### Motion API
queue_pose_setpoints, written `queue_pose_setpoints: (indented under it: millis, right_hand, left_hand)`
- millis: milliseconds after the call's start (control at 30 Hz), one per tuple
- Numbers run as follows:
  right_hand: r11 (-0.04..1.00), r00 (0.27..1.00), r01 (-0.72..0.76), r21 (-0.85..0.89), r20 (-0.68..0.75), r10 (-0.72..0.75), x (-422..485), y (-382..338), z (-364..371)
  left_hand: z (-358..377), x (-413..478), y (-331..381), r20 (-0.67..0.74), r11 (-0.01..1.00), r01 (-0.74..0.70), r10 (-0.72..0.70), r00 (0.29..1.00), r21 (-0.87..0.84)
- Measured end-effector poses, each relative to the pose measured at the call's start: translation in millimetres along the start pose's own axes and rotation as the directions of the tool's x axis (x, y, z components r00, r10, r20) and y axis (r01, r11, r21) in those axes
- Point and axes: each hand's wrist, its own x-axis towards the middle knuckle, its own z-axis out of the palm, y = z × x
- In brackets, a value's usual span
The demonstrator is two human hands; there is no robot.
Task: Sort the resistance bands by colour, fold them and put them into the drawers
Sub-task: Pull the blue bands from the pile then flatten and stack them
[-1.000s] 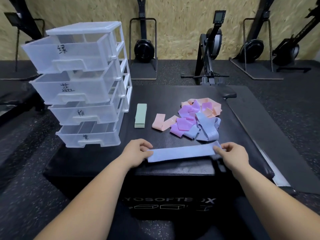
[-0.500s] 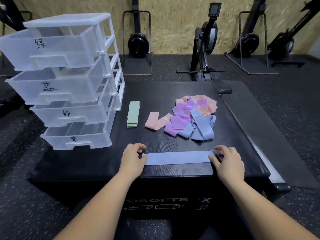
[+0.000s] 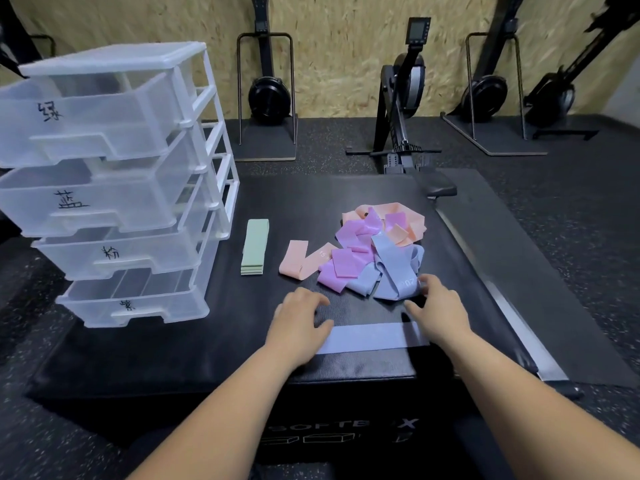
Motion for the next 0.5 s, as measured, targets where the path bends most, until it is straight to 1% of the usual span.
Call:
queue_pose_setpoints:
  millis: [100, 233, 367, 433, 500]
  right_hand:
    - [1.0, 1.0, -0.012, 0.021, -0.027, 0.013, 8.3, -3.5, 2.4]
    - [0.996, 0.998, -0.006, 0.09, -0.065, 0.012, 17.7, -8.4, -4.0]
    - [0.962, 0.993, 0.065, 0.264, -0.11, -0.037, 30.3, -21.3, -26.6]
    - [0.943, 0.99, 0.108, 0.314, -0.125, -0.072, 34.9, -28.5, -36.8]
    - [0.923, 0.988, 0.144, 0.356, -0.111, -0.111, 35.8, -34.2, -42.6]
  left_hand:
    - [6.7, 9.4, 11.5, 0.103, 0.996, -0.003, -0.006, 0.995, 0.092]
    - [8.9, 19.4, 14.6, 0.123, 0.986, 0.032, -0.052, 0.991, 0.165]
    - [3.7, 27.8, 15.3, 0.155, 0.981, 0.058, -0.087, 0.984, 0.186]
    - [1.1, 31.4, 17.2, 0.166, 0.981, 0.078, -0.108, 0.98, 0.179]
    - [-0.8, 34.2, 20.0, 0.169, 0.982, 0.103, -0.13, 0.977, 0.161]
